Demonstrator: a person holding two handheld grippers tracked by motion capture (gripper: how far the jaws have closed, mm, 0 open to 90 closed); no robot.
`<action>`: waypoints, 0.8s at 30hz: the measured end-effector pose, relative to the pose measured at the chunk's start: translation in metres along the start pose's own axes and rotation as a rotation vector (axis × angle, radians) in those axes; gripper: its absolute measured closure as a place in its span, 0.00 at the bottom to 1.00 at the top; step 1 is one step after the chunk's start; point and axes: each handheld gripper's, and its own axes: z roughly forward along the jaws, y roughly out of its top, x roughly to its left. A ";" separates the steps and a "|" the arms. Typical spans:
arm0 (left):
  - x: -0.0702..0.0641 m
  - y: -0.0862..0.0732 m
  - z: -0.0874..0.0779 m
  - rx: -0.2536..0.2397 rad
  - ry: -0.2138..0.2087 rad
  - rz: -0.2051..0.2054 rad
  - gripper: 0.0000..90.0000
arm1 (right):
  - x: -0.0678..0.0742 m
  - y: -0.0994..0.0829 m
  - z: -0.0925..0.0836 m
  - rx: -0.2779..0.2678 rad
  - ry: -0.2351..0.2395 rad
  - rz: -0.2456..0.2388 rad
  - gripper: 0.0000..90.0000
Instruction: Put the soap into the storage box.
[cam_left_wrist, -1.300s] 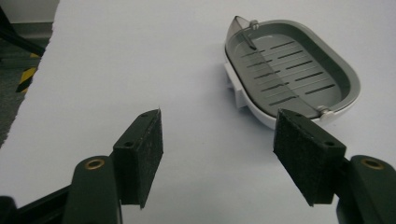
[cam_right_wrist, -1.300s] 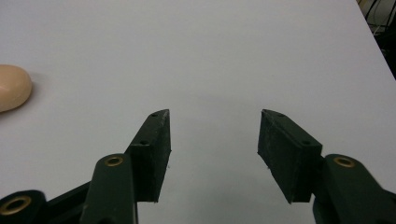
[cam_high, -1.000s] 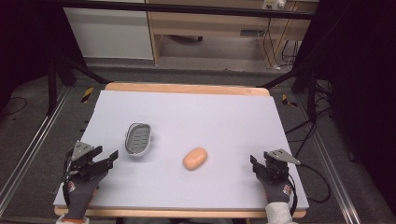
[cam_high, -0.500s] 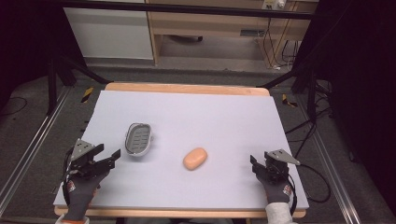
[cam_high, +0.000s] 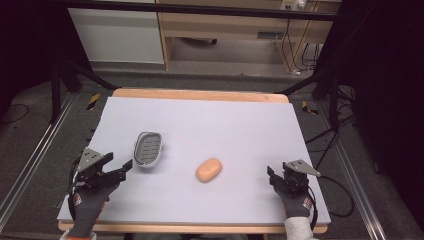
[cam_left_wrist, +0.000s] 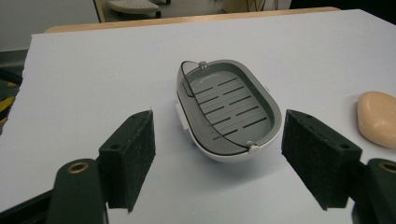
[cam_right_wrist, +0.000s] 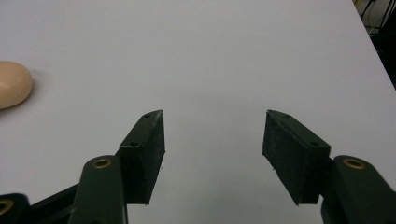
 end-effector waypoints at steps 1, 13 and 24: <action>-0.002 0.001 0.000 0.003 -0.006 0.004 0.27 | 0.000 0.000 0.000 0.000 0.001 0.000 0.43; -0.015 0.008 0.005 0.018 -0.035 0.037 0.26 | 0.001 0.001 0.000 0.006 0.006 -0.005 0.42; -0.030 0.021 0.012 0.028 -0.064 0.075 0.25 | 0.003 0.001 0.001 0.016 0.001 -0.018 0.41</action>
